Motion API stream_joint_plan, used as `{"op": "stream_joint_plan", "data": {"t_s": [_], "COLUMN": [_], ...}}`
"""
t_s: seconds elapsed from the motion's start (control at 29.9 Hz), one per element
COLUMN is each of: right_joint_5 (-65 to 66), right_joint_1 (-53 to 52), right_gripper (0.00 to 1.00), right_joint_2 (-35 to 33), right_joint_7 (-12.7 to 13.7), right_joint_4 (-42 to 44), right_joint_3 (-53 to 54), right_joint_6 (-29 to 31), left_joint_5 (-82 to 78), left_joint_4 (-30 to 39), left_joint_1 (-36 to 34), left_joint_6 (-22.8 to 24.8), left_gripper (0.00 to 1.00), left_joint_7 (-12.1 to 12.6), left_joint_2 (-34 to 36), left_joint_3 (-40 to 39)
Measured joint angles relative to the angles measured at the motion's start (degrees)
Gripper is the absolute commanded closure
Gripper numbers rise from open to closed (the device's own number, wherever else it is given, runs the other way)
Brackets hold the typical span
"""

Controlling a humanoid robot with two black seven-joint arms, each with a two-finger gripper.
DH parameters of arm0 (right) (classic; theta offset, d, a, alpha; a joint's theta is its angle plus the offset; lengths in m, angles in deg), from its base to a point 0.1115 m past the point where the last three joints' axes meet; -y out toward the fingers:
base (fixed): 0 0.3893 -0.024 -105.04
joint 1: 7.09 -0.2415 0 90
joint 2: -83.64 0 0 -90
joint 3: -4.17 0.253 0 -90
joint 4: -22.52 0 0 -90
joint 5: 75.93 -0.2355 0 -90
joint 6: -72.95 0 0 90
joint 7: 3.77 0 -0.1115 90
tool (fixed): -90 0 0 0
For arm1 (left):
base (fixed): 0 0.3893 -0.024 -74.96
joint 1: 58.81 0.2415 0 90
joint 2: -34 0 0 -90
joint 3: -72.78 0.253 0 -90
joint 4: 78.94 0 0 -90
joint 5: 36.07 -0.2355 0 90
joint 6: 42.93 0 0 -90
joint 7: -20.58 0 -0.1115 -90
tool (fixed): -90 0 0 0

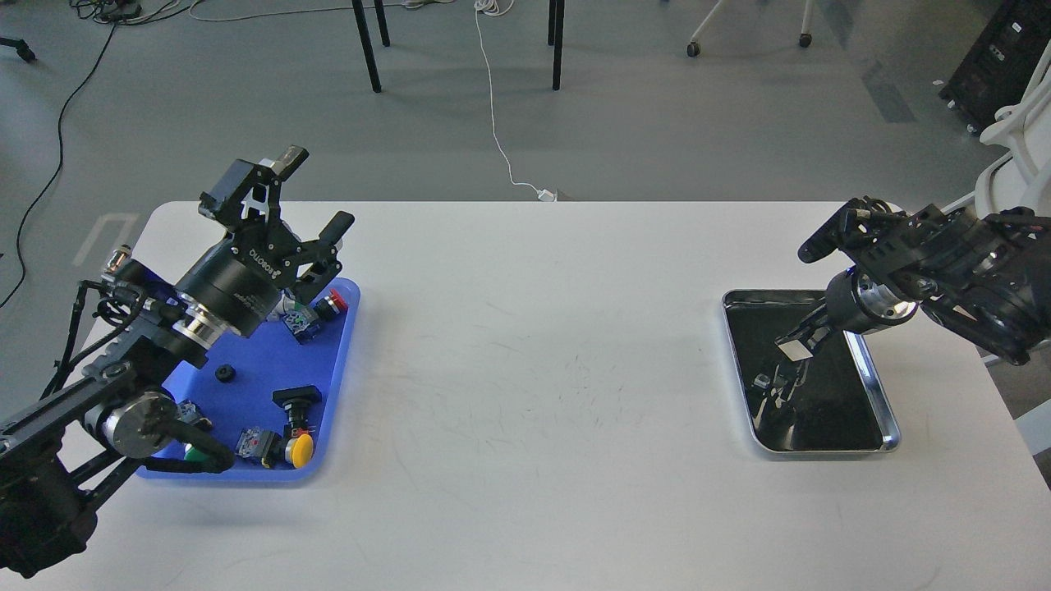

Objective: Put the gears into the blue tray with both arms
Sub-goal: 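Lower the right gripper into the metal tray and grasp another black gear, then carry the second black gear with the right gripper to table center and release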

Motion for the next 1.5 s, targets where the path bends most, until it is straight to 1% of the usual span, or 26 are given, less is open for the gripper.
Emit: {"op": "stream_joint_plan", "data": {"t_s": [0.23, 0.47, 0.53, 0.64, 0.7, 0.8, 1.04, 1.17, 1.5], "right_joint_5": [-0.1, -0.49, -0.59, -0.77, -0.86, -0.93, -0.95, -0.96, -0.99], "right_joint_1": [0.76, 1.86, 2.03, 2.12, 2.21, 2.44, 2.51, 2.52, 2.6], "right_gripper": [0.38, 0.39, 0.43, 0.51, 0.54, 0.64, 0.76, 0.8, 0.81], "right_joint_2": [0.52, 0.6, 0.62, 0.62, 0.63, 0.63, 0.61, 0.55, 0.29], "right_joint_7": [0.0, 0.01, 0.01, -0.02, -0.02, -0.01, 0.02, 0.03, 0.02], "right_joint_4": [0.45, 0.38, 0.36, 0.36, 0.35, 0.36, 0.22, 0.02, -0.53], "right_joint_3": [0.08, 0.18, 0.19, 0.19, 0.19, 0.19, 0.19, 0.21, 1.4], "right_joint_6": [-0.68, -1.05, -1.3, -1.38, -1.42, -1.45, -1.5, -1.51, -1.49], "left_joint_5": [0.0, 0.0, 0.0, -0.01, -0.04, -0.08, -0.09, -0.09, -0.17], "left_joint_4": [0.0, 0.0, 0.0, 0.0, 0.0, 0.0, 0.0, 0.0, 0.0], "left_joint_1": [0.14, 0.23, 0.23, 0.23, 0.23, 0.23, 0.23, 0.23, 0.23], "left_joint_6": [0.0, -0.09, -0.1, -0.1, -0.1, -0.1, -0.1, -0.08, -0.01], "left_gripper": [0.02, 0.02, 0.02, 0.02, 0.02, 0.02, 0.02, 0.02, 0.02], "left_joint_7": [0.0, 0.0, 0.0, 0.0, 0.0, 0.0, 0.0, 0.0, 0.0], "left_joint_2": [0.06, 0.1, 0.14, 0.14, 0.14, 0.14, 0.14, 0.22, 0.24], "left_joint_3": [-0.03, -0.03, -0.03, -0.05, -0.1, -0.12, -0.12, -0.12, -0.12]}}
